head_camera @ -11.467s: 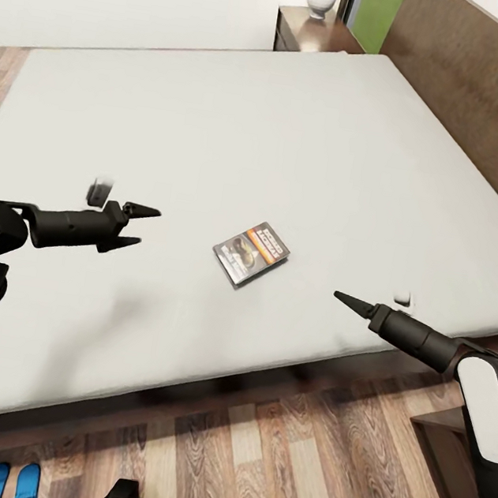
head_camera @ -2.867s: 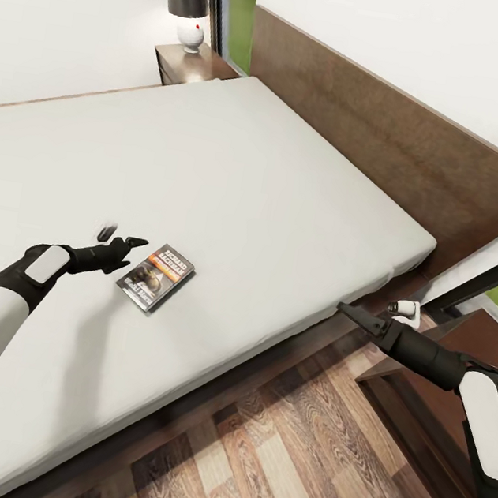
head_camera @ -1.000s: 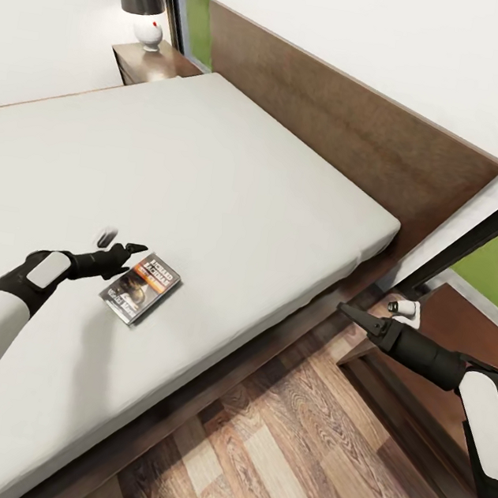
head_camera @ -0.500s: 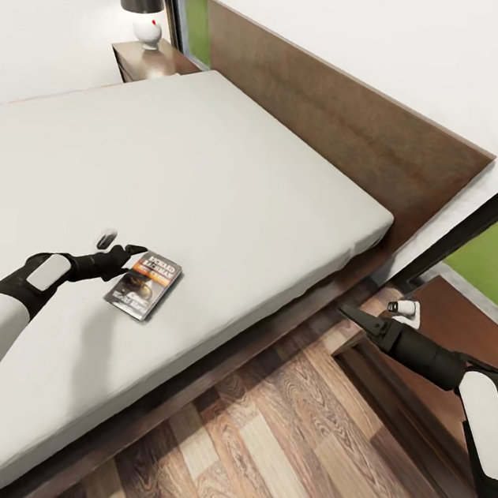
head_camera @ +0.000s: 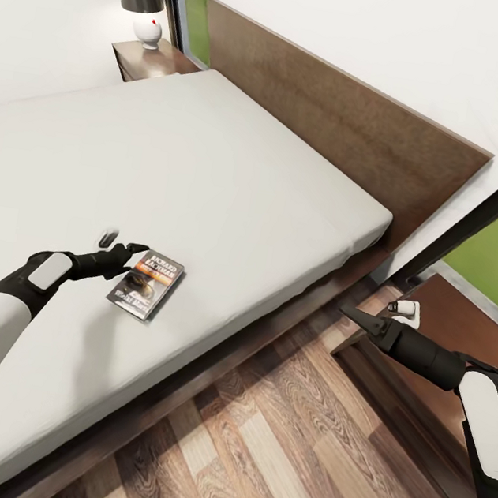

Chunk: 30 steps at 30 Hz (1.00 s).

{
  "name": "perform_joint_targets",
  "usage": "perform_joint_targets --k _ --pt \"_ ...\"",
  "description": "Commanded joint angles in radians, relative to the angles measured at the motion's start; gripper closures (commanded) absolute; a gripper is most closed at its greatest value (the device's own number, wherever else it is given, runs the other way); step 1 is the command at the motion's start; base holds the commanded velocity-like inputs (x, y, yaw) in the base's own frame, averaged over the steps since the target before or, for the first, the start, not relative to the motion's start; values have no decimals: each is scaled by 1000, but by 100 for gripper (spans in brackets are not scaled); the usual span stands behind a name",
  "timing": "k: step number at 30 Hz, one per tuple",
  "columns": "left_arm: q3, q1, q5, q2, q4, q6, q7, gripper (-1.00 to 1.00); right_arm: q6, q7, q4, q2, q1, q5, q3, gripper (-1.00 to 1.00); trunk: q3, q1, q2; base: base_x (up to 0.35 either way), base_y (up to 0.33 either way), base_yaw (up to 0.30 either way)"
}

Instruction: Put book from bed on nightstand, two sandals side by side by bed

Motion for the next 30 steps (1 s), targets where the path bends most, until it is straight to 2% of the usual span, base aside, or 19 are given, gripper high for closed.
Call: perform_joint_targets --k 1,10,21,30 --pt "-3 -1 4 1 -1 3 -1 -100 5 3 0 0 -1 1 -1 -100 -1 0 0 -51 -2 0" --pt "-3 -2 4 -2 -5 5 -4 -100 5 3 0 2 -1 1 0 -100 -1 0 0 -136 -63 0" --pt "-3 0 4 -3 -5 5 -12 -100 4 3 0 3 -1 1 0 -100 -1 0 0 -38 -18 0" --pt "-3 -1 4 -3 -6 5 -13 -100 4 3 0 3 -1 1 0 -100 -1 0 0 -192 -124 0"
